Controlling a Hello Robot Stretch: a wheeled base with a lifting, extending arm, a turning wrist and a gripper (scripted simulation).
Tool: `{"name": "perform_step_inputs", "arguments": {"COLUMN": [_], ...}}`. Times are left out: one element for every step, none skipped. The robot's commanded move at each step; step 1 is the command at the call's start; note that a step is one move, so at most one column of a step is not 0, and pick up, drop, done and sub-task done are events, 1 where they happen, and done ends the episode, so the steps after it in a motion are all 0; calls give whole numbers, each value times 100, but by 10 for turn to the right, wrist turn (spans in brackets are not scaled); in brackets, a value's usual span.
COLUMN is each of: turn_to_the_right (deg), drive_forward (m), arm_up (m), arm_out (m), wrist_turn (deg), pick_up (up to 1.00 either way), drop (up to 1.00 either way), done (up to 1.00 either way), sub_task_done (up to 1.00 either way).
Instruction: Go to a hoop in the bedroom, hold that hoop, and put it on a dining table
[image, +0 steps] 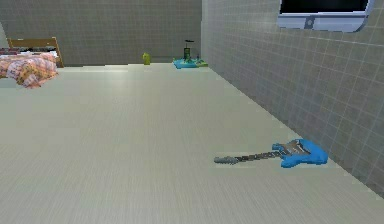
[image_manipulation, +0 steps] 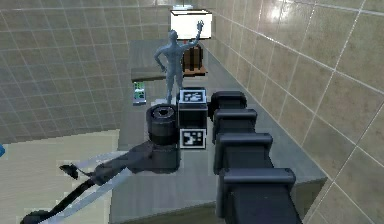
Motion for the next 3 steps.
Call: {"name": "perform_step_inputs", "arguments": {"turn_to_the_right": [0, 0, 0], "drive_forward": [0, 0, 0], "arm_up": [0, 0, -12], "arm_out": [0, 0, 0], "wrist_turn": [450, 210, 0], "pick_up": [0, 0, 0], "drop": [0, 0, 0], "done": [0, 0, 0], "sub_task_done": [0, 0, 0]}}
